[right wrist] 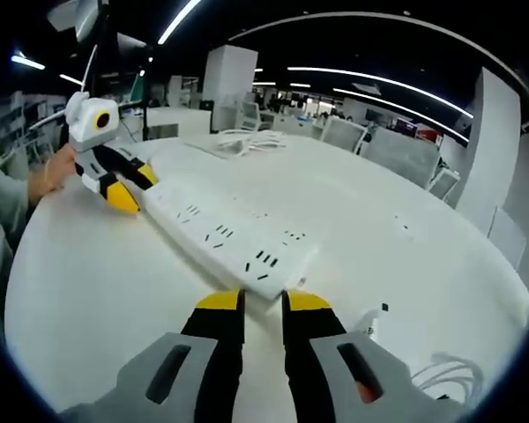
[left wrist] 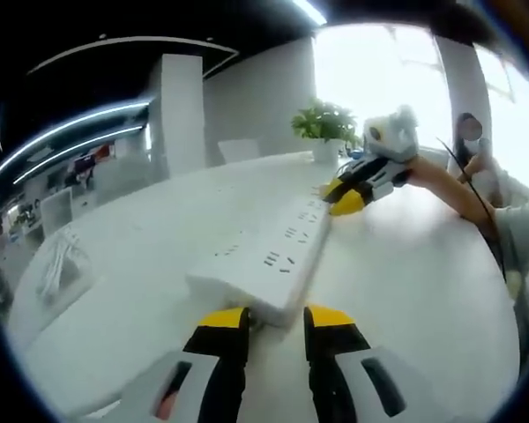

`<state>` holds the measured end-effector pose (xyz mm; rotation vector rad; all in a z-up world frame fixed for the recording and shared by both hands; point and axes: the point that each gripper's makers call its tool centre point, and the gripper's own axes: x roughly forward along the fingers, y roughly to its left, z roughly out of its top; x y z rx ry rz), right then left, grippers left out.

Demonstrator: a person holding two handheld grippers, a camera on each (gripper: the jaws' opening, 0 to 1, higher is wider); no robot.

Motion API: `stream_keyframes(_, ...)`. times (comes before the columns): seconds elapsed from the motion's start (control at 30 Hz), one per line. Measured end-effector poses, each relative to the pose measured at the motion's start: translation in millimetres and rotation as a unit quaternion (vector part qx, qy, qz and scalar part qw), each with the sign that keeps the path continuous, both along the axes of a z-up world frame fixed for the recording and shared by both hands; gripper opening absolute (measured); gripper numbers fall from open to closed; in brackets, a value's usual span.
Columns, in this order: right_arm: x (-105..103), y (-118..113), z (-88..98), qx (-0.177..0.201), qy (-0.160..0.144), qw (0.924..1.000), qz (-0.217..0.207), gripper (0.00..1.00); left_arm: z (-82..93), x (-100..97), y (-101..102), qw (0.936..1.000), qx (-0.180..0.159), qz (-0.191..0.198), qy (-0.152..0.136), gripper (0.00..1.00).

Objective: Straighten the power strip on the desk, plug the charger into it

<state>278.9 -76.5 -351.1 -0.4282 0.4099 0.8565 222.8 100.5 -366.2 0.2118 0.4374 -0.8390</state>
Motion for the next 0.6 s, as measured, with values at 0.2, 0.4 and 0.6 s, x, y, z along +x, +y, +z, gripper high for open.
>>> stream_keyframes(0.2, -1.4, -1.6, -0.7, -0.004, 0.003, 1.0000, 0.003, 0.16, 0.0, -2.6, -0.7, 1.0000, -0.002, -0.008, 0.005, 0.23)
stream_keyframes(0.4, -4.4, -3.0, -1.9, -0.018, 0.001, 0.9998, 0.007, 0.16, -0.8, -6.5, -2.4, 0.9999, -0.001, -0.014, 0.006, 0.22)
stream_keyframes(0.6, -6.5, -4.1, -2.1, -0.019, 0.004, 0.9998, 0.009, 0.16, -0.7, -8.1, -3.1, 0.9998, 0.000, -0.017, 0.007, 0.22)
